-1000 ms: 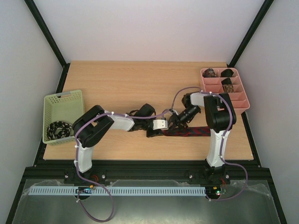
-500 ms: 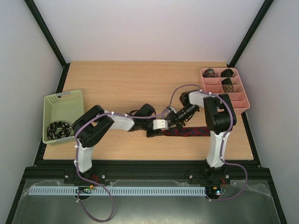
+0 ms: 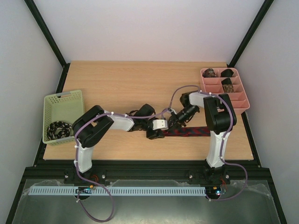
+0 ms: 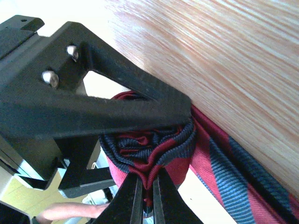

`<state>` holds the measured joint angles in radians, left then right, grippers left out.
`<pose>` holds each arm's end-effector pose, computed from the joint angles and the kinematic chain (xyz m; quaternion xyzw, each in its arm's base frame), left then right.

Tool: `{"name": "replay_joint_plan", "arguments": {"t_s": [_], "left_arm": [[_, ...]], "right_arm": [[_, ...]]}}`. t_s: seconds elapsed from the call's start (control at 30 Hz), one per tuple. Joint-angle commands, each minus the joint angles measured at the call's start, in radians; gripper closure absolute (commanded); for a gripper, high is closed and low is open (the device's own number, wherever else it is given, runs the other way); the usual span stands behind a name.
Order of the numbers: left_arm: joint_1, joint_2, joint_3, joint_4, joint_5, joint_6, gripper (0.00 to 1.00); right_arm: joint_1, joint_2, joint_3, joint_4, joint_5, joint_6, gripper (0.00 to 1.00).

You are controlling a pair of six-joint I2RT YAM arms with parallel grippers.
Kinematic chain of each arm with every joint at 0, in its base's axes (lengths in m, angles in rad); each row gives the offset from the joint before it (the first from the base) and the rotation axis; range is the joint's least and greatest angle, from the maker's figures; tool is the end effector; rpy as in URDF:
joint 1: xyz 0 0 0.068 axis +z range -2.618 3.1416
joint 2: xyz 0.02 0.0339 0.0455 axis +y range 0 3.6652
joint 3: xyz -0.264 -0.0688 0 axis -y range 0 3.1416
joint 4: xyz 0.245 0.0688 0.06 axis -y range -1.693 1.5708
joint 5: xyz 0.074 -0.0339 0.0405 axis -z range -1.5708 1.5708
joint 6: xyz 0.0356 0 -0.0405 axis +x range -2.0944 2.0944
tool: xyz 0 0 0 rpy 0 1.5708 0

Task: Roll the ties
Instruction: Roll the tie at the center of the board.

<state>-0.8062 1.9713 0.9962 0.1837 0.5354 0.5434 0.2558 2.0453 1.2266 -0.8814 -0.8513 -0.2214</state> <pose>0.2524 -0.2894 0.1131 0.6358 0.6338 -0.2906 0.3312 0.3214 0.1117 0.1138 0.1889 -0.8894 -0.4110 0.0659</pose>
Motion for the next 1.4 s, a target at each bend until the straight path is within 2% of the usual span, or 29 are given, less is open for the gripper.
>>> {"name": "replay_joint_plan", "arguments": {"t_s": [0.0, 0.13, 0.33, 0.4, 0.43, 0.47, 0.53, 0.57, 0.6, 0.67, 0.73, 0.87, 0.93, 1.03, 1.13, 1.23, 1.27, 1.37], "left_arm": [[0.012, -0.025, -0.045, -0.046, 0.018, -0.052, 0.35], [0.007, -0.03, -0.034, -0.005, 0.051, -0.091, 0.31], [-0.003, 0.033, 0.005, 0.044, 0.054, -0.162, 0.3], [-0.003, 0.054, 0.019, 0.052, 0.054, -0.181, 0.34], [-0.003, 0.063, 0.025, 0.049, 0.046, -0.183, 0.39], [-0.003, 0.068, 0.025, 0.045, 0.029, -0.188, 0.49], [-0.003, 0.066, 0.019, 0.028, -0.013, -0.18, 0.61], [-0.003, 0.061, 0.012, 0.018, -0.029, -0.17, 0.65], [-0.003, 0.055, 0.0, 0.008, -0.043, -0.156, 0.67], [-0.003, 0.044, -0.025, -0.008, -0.066, -0.139, 0.68], [-0.003, 0.041, -0.043, -0.019, -0.08, -0.135, 0.68], [-0.003, 0.039, -0.059, -0.028, -0.087, -0.145, 0.68], [-0.004, 0.038, -0.063, -0.028, -0.088, -0.149, 0.67], [-0.004, 0.038, -0.065, -0.026, -0.086, -0.149, 0.67], [-0.003, 0.04, -0.061, -0.024, -0.092, -0.148, 0.67], [-0.004, 0.037, -0.059, -0.024, -0.093, -0.147, 0.64], [-0.003, 0.034, -0.06, -0.021, -0.093, -0.148, 0.61], [0.004, 0.012, -0.066, -0.003, -0.059, -0.149, 0.42]], "right_arm": [[-0.007, 0.061, -0.059, 0.095, 0.167, -0.005, 0.99], [-0.008, 0.06, -0.085, 0.152, 0.217, -0.001, 0.99], [-0.008, 0.05, -0.121, 0.213, 0.275, 0.007, 0.99], [-0.009, 0.045, -0.129, 0.237, 0.279, 0.013, 0.99], [-0.007, 0.045, -0.128, 0.245, 0.273, 0.018, 0.99], [-0.007, 0.047, -0.122, 0.24, 0.261, 0.022, 0.98], [-0.008, 0.042, -0.105, 0.208, 0.238, 0.017, 0.9], [-0.009, 0.029, -0.097, 0.19, 0.227, 0.013, 0.81], [-0.011, 0.012, -0.09, 0.17, 0.216, 0.008, 0.73], [-0.012, -0.02, -0.076, 0.13, 0.19, 0.002, 0.64], [-0.012, -0.04, -0.06, 0.091, 0.161, 0.0, 0.59], [-0.007, -0.048, -0.026, -0.01, 0.06, -0.013, 0.56], [0.0, -0.06, -0.024, -0.035, 0.032, -0.018, 0.58], [0.013, -0.057, -0.027, -0.038, 0.05, -0.021, 0.7], [0.013, -0.027, -0.026, -0.028, 0.095, -0.024, 0.87], [0.006, -0.017, -0.033, 0.002, 0.147, -0.019, 0.98], [0.002, -0.014, -0.04, 0.015, 0.174, -0.018, 0.99], [-0.009, 0.01, -0.078, 0.073, 0.279, -0.038, 0.99]]}}
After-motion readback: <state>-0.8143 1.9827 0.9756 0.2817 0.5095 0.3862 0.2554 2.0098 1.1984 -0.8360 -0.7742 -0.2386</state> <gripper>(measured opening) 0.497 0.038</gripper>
